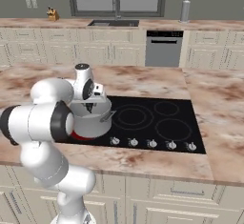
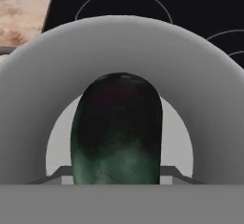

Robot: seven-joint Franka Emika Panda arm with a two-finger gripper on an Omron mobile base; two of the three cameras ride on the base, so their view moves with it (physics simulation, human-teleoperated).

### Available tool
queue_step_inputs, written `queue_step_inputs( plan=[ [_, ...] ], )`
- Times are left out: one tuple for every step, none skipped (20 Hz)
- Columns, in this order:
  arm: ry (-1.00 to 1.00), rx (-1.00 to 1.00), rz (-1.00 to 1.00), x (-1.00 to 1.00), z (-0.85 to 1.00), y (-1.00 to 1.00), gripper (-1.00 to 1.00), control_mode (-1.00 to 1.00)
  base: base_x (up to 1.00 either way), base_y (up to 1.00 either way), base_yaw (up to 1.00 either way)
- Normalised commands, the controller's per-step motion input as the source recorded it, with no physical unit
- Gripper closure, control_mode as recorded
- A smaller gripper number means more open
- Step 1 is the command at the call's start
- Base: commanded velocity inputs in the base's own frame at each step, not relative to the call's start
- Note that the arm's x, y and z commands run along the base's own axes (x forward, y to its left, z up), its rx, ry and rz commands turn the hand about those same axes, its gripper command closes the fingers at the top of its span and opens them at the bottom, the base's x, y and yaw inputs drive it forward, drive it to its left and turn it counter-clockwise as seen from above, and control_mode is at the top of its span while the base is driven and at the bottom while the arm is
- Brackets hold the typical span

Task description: Turn on the burner for the pot on the stove. Wait thirty seconds for the pot to heat up. Then add the eggplant to the pot.

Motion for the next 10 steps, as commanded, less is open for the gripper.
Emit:
queue_step_inputs(
  plan=[
    [0.0,0.0,0.0,0.34,0.0,0.0,1.0,-1.0,0.0,0.0,0.0],
    [0.0,0.0,0.0,0.36,0.0,0.0,1.0,-1.0,0.0,0.0,0.0],
    [0.0,0.0,0.0,0.4,0.0,0.0,1.0,-1.0,0.0,0.0,0.0],
    [0.0,0.0,0.0,0.44,0.0,0.0,1.0,-1.0,0.0,0.0,0.0],
    [0.0,0.0,0.0,0.46,0.0,0.0,-1.0,-1.0,0.0,0.0,0.0],
    [0.0,0.0,0.0,0.41,0.0,0.0,-1.0,-1.0,0.0,0.0,0.0],
    [0.0,0.0,0.0,0.16,0.0,0.0,-1.0,-1.0,0.0,0.0,0.0],
    [0.0,0.0,0.0,0.0,0.0,0.0,-1.0,-1.0,0.0,0.0,0.0],
    [0.0,0.0,0.0,0.0,0.0,0.0,-1.0,-1.0,0.0,0.0,0.0],
    [0.0,0.0,0.0,0.0,0.0,0.0,-1.0,-1.0,0.0,0.0,0.0]
  ],
)
